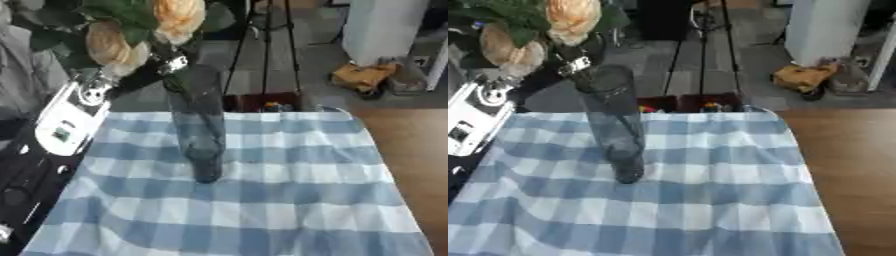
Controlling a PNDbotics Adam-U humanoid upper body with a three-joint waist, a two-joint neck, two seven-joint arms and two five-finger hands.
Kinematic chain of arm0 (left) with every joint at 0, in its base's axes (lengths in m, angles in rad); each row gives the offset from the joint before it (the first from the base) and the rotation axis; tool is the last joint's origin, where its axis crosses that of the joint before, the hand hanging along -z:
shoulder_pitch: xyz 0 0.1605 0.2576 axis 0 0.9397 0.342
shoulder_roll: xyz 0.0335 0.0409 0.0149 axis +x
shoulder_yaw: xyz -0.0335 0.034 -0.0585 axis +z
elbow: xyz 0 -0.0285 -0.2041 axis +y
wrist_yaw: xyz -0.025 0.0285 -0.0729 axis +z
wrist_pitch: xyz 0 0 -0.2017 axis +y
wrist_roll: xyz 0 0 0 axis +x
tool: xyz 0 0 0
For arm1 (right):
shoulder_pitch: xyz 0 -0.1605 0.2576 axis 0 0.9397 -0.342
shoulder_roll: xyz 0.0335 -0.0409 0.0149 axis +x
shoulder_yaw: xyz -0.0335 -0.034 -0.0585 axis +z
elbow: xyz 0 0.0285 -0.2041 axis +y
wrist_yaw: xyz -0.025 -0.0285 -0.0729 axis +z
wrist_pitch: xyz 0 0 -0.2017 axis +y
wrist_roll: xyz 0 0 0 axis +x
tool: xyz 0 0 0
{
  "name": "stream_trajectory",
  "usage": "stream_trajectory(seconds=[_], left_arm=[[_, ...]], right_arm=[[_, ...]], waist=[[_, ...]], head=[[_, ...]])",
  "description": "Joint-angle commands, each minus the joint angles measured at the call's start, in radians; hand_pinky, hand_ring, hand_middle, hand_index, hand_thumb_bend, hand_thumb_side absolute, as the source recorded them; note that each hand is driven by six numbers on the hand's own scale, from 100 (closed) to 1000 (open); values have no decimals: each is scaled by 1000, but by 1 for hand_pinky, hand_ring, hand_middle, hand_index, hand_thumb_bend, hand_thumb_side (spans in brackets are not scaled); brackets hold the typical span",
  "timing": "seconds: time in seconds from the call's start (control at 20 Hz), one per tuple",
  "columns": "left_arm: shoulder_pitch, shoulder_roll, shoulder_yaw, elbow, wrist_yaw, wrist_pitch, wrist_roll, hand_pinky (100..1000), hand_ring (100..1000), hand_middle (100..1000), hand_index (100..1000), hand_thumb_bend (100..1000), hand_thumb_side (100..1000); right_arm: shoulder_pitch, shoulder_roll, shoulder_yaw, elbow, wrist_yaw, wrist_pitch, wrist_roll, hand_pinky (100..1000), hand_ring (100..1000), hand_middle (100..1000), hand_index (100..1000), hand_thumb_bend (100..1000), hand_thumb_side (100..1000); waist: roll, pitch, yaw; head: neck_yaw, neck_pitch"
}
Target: Arrange flowers into the vase.
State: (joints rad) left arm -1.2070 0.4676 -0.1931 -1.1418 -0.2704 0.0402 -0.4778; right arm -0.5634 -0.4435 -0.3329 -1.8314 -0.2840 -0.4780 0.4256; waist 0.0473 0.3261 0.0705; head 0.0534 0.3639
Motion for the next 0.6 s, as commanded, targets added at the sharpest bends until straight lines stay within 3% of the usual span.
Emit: stream_trajectory(seconds=[0.05, 0.6], left_arm=[[-18, 37, 4, -13, -21, 2, 6, 916, 1000, 1000, 1000, 326, 964], [-9, 49, 3, -23, -62, -2, -10, 925, 1000, 1000, 1000, 333, 946]], right_arm=[[-8, -14, -9, -23, -3, 6, -3, 668, 777, 755, 786, 100, 1000], [-4, -13, -9, -27, -3, 12, -5, 667, 777, 754, 785, 100, 1000]], waist=[[0, -28, 2], [0, -32, 8]], head=[[3, -11], [4, -7]])
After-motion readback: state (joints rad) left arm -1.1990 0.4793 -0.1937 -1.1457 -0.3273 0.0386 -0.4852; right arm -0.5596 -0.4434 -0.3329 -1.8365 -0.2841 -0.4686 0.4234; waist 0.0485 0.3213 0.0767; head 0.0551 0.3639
